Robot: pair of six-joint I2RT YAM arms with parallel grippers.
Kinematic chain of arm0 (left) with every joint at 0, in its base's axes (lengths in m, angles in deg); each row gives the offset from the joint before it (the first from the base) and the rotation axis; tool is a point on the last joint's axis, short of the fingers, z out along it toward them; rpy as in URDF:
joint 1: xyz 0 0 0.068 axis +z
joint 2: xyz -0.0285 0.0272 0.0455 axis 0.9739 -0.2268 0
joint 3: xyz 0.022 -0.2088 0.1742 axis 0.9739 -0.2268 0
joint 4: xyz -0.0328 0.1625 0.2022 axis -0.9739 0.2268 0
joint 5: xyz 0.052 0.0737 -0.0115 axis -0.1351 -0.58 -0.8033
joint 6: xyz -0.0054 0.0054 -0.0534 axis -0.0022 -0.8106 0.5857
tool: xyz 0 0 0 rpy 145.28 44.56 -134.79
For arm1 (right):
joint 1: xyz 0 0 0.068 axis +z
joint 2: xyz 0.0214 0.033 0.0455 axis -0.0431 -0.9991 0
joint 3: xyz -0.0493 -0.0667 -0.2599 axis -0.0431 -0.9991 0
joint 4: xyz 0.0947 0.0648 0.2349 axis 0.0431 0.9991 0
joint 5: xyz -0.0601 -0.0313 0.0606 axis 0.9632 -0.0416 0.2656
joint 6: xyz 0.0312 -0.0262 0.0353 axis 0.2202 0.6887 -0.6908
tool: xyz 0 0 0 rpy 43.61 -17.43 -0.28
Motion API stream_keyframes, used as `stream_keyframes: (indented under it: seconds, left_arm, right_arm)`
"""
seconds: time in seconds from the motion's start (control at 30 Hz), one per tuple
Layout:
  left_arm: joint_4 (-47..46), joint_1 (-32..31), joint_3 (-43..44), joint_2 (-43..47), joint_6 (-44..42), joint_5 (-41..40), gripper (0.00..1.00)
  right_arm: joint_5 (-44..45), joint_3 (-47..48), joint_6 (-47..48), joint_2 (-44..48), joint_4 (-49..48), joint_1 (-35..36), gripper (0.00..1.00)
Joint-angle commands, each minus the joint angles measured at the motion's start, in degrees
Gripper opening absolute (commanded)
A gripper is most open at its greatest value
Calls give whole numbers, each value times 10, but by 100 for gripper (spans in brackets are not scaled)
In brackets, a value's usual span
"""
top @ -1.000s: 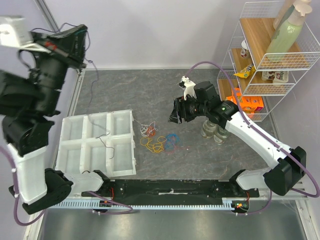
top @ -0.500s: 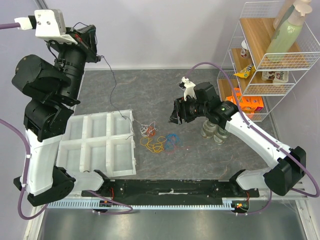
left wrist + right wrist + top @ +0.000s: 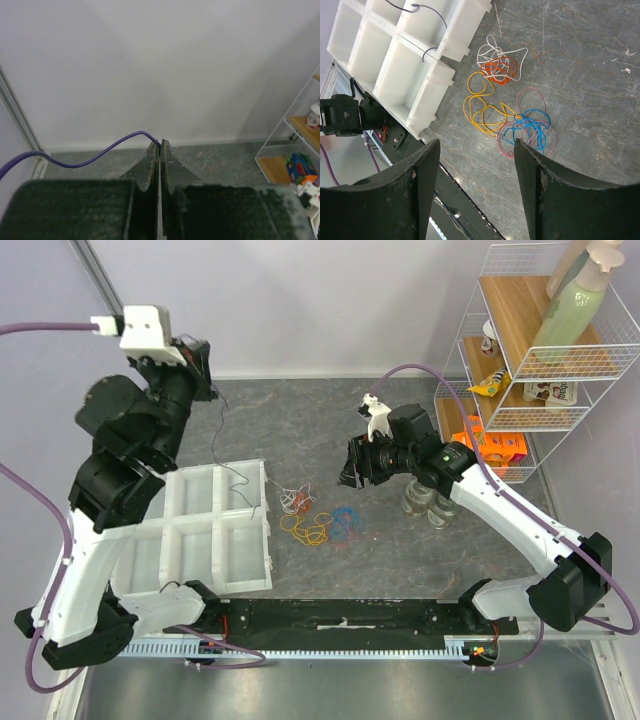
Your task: Untangle the cables
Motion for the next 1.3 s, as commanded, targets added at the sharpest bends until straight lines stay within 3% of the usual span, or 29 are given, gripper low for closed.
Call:
stream_keyframes:
  seconds: [0.0,0.23,0.5,0.73,0.93,1.27]
  left_arm:
    - [13,2,-122,52,123,-41,2]
    - [118,19,-332,100,353,-69,2]
    - [235,108,-385,36,480,3,2]
    - [234,162,-423,-37,502,142,2]
    - [274,170,-391,-70,530,119,2]
    - [289,170,-389,97,548,113,2]
  right_arm:
    - [0,4,6,8,-8,-1,68]
    - [3,-9,2,19,-9,-1,68]
    - [8,-24,1,34,-4,0,68]
    - [16,-38,-1,49,-2,-1,68]
    - [24,-38,-1,57,1,-1,68]
    - [22,-42,5,54,4,-1,68]
